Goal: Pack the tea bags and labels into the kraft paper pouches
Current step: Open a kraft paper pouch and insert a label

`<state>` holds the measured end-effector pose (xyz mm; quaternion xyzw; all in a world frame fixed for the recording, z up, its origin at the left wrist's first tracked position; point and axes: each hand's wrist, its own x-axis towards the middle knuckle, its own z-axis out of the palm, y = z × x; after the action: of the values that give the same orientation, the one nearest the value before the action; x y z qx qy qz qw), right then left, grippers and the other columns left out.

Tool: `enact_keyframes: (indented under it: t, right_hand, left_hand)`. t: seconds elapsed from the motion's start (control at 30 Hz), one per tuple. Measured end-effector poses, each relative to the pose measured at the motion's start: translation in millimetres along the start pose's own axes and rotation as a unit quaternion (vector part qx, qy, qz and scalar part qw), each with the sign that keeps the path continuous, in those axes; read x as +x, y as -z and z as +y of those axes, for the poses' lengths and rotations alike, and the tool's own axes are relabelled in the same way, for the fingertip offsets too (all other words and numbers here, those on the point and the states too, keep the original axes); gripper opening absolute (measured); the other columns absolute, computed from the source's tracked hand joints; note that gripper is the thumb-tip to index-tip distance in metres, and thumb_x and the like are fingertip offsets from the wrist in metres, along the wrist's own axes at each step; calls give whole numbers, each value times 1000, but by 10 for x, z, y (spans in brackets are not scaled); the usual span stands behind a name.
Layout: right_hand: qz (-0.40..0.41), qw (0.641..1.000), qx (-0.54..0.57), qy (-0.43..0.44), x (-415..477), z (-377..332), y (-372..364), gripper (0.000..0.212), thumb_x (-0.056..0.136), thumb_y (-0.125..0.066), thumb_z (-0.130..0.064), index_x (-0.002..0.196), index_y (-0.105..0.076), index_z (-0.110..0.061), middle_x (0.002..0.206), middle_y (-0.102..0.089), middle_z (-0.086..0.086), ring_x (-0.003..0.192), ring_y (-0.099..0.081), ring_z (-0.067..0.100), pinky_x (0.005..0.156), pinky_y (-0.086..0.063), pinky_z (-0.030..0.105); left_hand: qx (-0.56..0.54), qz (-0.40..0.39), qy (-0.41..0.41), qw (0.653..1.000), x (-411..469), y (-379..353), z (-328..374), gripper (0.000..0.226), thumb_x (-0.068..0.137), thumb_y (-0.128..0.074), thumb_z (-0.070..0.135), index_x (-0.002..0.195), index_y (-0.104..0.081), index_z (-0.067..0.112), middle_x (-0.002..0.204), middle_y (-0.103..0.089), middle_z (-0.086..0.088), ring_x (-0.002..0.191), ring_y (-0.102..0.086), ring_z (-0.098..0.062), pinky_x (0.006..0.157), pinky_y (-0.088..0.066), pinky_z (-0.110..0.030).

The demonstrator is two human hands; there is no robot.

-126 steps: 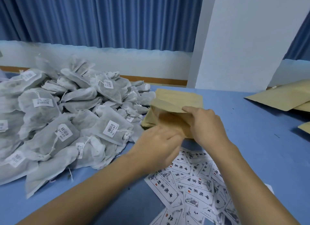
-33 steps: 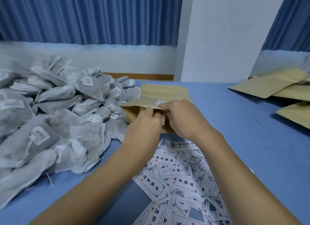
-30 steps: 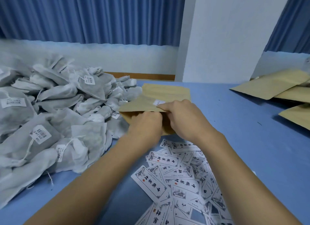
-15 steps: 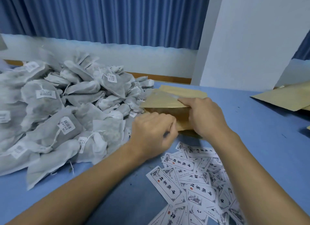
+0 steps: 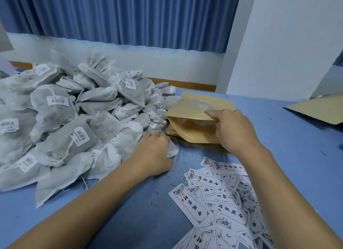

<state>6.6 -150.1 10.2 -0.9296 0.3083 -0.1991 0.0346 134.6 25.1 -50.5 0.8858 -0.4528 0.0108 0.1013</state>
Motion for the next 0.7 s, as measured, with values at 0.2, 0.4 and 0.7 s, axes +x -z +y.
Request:
enact_keyframes:
  t: [0.2, 0.4, 0.7]
  right_hand:
    - [-1, 1000, 0, -2, 19, 6, -46, 64, 92, -45, -4, 139, -54, -47, 105, -64, 15, 90, -59, 41, 71, -46, 37]
    - [-6, 1000, 25, 8, 0, 28, 24, 59, 90, -47, -10, 132, -59, -48, 103, -66, 15, 85, -57, 41, 68, -47, 36]
    - [-15, 998, 49, 35, -18, -45, 84, 58, 85, -48, -6, 125, -65, -44, 111, -69, 15, 96, -60, 43, 81, -54, 42]
  left_hand:
    - [-49, 264, -57, 962, -178, 120, 161, 13, 91, -54, 19, 97, -65, 16, 96, -67, -2, 86, -63, -27, 64, -44, -36]
    - [-100, 512, -303, 798, -309, 95, 392, 19, 91, -61, -4, 96, -78, 1, 83, -52, -9, 63, -50, -27, 53, -40, -38]
    - [21, 203, -119, 972, 59, 28, 607, 35, 82, -57, 1, 112, -61, 16, 109, -53, -3, 104, -49, -24, 60, -33, -32]
